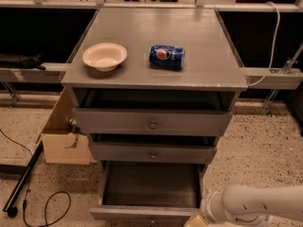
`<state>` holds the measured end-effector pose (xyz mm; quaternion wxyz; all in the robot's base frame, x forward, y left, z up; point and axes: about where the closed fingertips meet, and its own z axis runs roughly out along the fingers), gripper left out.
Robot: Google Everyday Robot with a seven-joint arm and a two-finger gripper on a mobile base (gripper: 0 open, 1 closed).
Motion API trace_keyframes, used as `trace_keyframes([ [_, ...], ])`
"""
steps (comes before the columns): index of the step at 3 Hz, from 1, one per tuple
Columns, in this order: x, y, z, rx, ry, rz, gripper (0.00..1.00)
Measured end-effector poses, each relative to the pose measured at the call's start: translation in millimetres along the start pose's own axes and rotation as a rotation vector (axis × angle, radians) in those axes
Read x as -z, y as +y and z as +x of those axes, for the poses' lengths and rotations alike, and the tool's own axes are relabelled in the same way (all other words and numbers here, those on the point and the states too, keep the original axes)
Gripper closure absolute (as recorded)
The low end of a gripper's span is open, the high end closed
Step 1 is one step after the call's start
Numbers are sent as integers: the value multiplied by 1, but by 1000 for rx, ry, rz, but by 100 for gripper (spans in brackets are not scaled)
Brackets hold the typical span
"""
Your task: Close bottom drawer
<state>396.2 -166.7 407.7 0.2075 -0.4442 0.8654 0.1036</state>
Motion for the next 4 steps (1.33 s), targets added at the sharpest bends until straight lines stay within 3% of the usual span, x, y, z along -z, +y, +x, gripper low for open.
trace_keyframes([
  [1, -19, -5, 2, 102, -42, -92, 0],
  [2, -32, -7, 6, 141, -64, -146, 0],
  [3, -54, 1, 11, 140, -103, -222, 0],
  [4, -58, 3, 12, 137, -104, -233, 0],
])
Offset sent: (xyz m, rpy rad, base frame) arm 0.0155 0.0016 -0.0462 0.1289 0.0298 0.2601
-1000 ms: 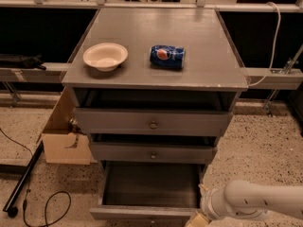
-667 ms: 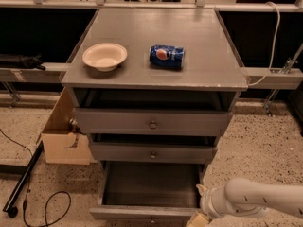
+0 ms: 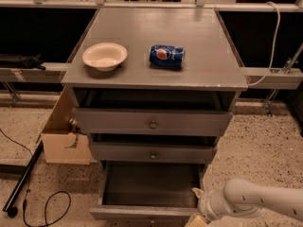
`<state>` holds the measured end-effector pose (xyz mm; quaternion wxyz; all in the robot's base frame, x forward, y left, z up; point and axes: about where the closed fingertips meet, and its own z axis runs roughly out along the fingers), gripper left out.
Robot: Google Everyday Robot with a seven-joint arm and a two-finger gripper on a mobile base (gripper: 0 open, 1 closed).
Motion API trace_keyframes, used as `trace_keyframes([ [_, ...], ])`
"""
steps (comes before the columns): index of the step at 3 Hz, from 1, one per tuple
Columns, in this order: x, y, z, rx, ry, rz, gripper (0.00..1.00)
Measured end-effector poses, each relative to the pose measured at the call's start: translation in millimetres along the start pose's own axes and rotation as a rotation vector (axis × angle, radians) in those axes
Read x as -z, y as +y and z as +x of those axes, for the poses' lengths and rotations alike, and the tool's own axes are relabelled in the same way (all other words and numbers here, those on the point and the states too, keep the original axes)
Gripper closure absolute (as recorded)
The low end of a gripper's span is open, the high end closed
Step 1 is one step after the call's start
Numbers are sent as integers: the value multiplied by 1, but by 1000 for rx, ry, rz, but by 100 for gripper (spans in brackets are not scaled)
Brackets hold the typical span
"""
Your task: Close bottom drawer
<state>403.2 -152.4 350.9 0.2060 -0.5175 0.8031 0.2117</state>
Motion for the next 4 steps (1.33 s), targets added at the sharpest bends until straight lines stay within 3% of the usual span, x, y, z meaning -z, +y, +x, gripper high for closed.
trace_keyframes([
  [1, -7, -3, 3, -17, 4, -10, 0],
  [4, -110, 12, 54, -96, 44, -148, 0],
])
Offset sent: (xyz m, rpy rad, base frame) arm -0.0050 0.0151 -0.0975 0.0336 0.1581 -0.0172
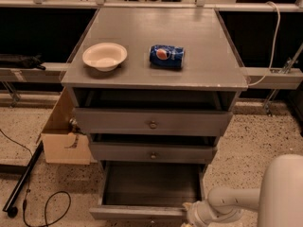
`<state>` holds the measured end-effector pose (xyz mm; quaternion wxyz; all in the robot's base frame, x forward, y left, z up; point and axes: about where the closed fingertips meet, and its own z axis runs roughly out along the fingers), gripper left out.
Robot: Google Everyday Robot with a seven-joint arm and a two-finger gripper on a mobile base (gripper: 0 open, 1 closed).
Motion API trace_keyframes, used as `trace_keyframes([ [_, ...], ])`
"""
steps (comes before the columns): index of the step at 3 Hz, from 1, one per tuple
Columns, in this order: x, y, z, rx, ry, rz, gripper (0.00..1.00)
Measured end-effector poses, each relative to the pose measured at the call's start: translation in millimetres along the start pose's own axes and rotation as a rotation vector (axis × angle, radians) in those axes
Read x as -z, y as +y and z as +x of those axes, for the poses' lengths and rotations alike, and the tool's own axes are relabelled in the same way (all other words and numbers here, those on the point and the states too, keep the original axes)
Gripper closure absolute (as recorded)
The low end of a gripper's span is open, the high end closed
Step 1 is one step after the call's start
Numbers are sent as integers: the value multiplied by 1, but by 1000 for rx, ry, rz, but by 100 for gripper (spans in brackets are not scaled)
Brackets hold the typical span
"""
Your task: Close bottom drawer
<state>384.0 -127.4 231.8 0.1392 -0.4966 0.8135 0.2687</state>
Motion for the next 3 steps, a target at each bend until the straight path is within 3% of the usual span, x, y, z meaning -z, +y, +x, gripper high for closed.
trace_keyframes([
  [1, -4, 2, 2, -4, 1, -7, 0],
  [3, -4, 2, 2, -4, 1, -7, 50],
])
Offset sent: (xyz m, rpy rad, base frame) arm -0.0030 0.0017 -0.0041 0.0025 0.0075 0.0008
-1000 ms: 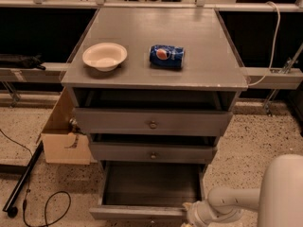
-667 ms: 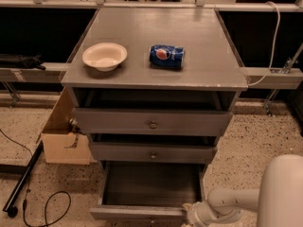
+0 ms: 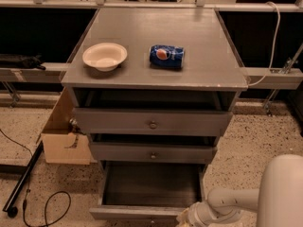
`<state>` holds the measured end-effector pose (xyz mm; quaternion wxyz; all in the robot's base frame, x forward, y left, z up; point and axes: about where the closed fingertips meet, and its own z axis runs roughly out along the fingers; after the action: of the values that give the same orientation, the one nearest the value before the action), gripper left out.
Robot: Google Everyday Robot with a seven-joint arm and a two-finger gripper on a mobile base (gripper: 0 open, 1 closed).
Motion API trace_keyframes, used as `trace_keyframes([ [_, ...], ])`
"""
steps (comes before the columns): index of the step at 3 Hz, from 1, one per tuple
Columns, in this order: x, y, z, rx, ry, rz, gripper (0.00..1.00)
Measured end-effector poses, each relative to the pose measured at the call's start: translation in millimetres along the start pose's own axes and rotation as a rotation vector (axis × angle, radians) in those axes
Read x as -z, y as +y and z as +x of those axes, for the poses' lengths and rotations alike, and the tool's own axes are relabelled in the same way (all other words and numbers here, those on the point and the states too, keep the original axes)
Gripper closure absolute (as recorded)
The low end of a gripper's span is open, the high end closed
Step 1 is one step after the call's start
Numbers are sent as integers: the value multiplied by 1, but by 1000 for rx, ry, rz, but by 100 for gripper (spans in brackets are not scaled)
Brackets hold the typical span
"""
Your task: Close bottom drawer
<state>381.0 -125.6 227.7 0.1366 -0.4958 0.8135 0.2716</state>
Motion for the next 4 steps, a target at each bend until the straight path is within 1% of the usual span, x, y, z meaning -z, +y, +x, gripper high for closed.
trace_keyframes([
  [1, 0, 0, 0, 0, 0, 0, 74],
  [2, -8, -2, 4, -11, 14, 2, 97],
  [3, -20, -7, 11, -30, 31, 0, 100],
  [4, -31, -17, 13, -38, 59, 2, 100],
])
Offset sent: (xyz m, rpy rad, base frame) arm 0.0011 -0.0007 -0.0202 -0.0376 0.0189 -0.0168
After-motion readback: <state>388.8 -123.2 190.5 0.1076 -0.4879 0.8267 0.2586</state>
